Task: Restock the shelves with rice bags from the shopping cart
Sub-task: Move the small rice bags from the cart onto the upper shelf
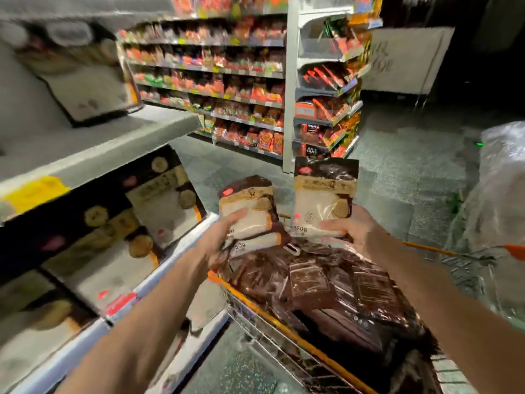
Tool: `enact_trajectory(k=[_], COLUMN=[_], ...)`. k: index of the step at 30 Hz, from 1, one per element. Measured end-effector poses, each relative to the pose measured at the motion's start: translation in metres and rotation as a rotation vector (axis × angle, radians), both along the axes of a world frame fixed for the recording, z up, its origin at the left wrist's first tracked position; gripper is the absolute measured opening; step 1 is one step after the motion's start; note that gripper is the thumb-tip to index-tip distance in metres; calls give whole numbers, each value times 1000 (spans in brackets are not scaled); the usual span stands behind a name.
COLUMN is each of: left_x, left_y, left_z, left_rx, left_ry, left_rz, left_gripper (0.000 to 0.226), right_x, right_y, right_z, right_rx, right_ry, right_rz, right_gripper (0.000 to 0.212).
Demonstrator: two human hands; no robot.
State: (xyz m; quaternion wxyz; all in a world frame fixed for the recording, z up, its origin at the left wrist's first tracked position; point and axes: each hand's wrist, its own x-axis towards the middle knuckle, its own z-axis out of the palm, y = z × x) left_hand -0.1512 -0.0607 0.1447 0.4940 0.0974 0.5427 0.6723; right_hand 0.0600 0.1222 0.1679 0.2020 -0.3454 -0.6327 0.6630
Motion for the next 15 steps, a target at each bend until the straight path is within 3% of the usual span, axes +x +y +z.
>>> enact_trajectory(k=[3,7,10,15], left_x=[-32,-54,-69,-92], left_y=[-44,-83,-115,-159], left_z=[46,112,169,259], left_rx=[59,11,21,89], left_ry=[197,537,708,1035], left_rz=[119,333,460,555], left_gripper=[49,35,38,36], right_x=[-39,-74,-114,-177], right_y=[-23,-50,-77,-114], right_z=[43,96,141,216], right_rx=[-19,-140,-129,-2], right_ry=[106,322,415,470], right_rz=[87,131,233,341], right_gripper=[41,31,22,55])
